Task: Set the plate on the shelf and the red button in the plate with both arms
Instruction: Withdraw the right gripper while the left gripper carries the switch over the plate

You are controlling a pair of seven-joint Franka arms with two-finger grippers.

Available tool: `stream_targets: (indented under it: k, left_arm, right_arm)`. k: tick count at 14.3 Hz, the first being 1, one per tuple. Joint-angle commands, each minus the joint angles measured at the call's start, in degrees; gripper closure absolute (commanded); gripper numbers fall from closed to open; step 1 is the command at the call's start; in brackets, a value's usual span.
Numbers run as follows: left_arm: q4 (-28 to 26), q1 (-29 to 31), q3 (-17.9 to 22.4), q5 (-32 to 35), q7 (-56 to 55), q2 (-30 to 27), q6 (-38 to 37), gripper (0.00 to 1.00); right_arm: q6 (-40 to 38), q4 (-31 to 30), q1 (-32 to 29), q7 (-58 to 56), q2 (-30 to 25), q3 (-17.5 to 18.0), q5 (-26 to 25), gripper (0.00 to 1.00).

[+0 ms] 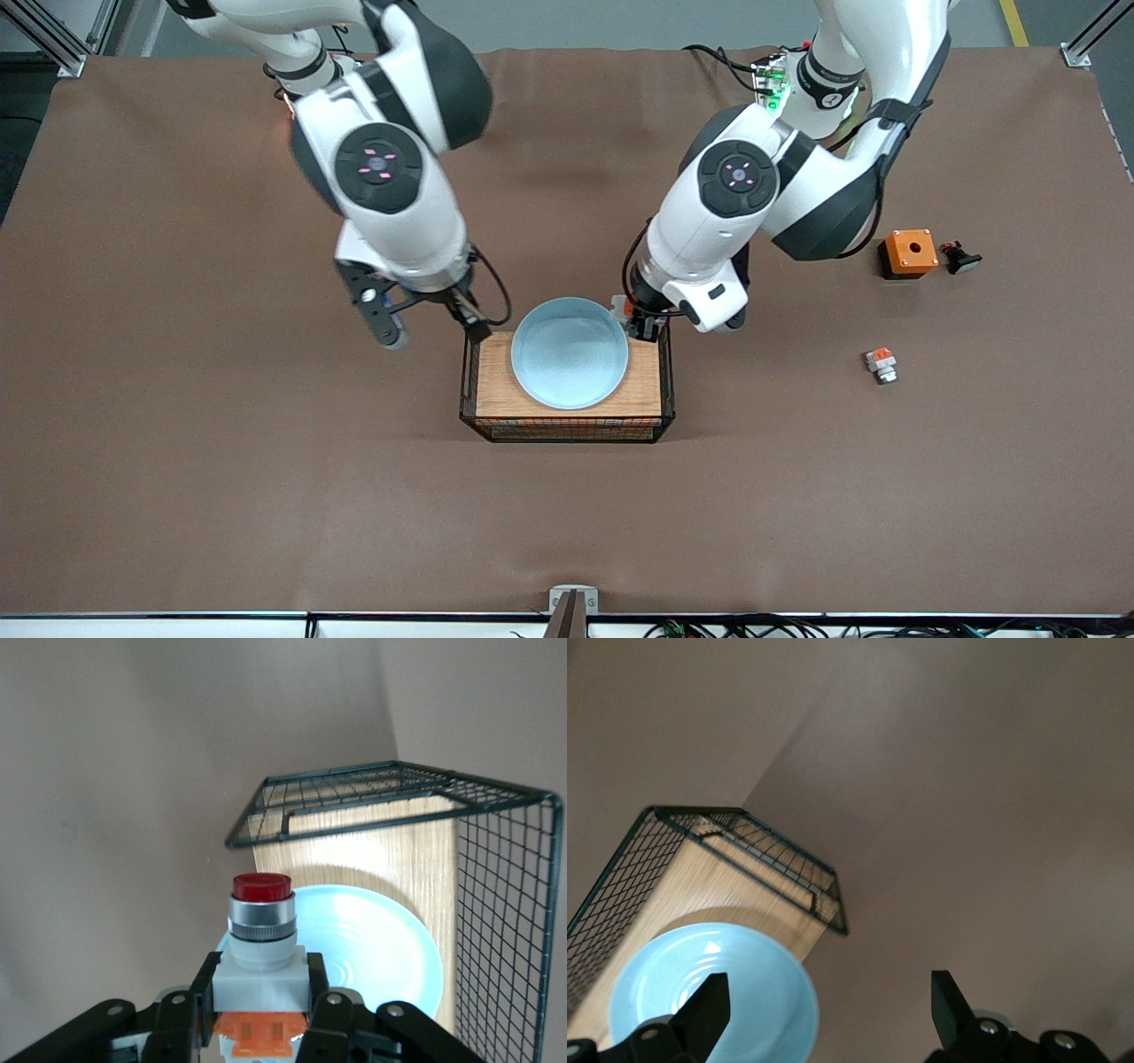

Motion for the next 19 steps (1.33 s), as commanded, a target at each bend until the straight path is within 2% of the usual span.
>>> stream_targets:
  k: [1,3,6,10,14,19]
  left_arm:
    - [5.5,-6.5,5.8,1.4,-5.3,3.9,1.5,0.62]
    - [6.7,-11.6,10.5,1.4,-7.4,6.0,4.3,0.62]
    - [8.6,-16.8,14.8,1.3,-10.2,9.3,8.2,0.62]
    - [8.9,-18.1,15.7,1.2,-11.0,11.4,11.8,0.62]
    - [8.9,-19.7,17.7,1.3,-11.0,13.3,14.2,0.62]
    - [8.9,-20.7,18.9,1.2,-11.0,14.7,17.1,0.61]
  right_arm:
    - [-4.2,-3.1,-4.6,-15.2,-4.3,0.4,1.2,0.00]
    - [-4.8,-7.0,-9.0,-26.1,-7.5,0.3,1.1,0.00]
    - [-4.8,-11.5,-14.9,-41.7,-11.8,0.2,0.6,0.00]
    - [-4.7,-16.2,-22.6,-57.4,-15.5,0.1,0.4,0.00]
    - [-4.8,-16.4,-29.7,-73.8,-16.4,0.0,0.0,0.00]
    - [-5.2,-16.3,-30.9,-76.5,-16.8,0.1,-4.3,0.00]
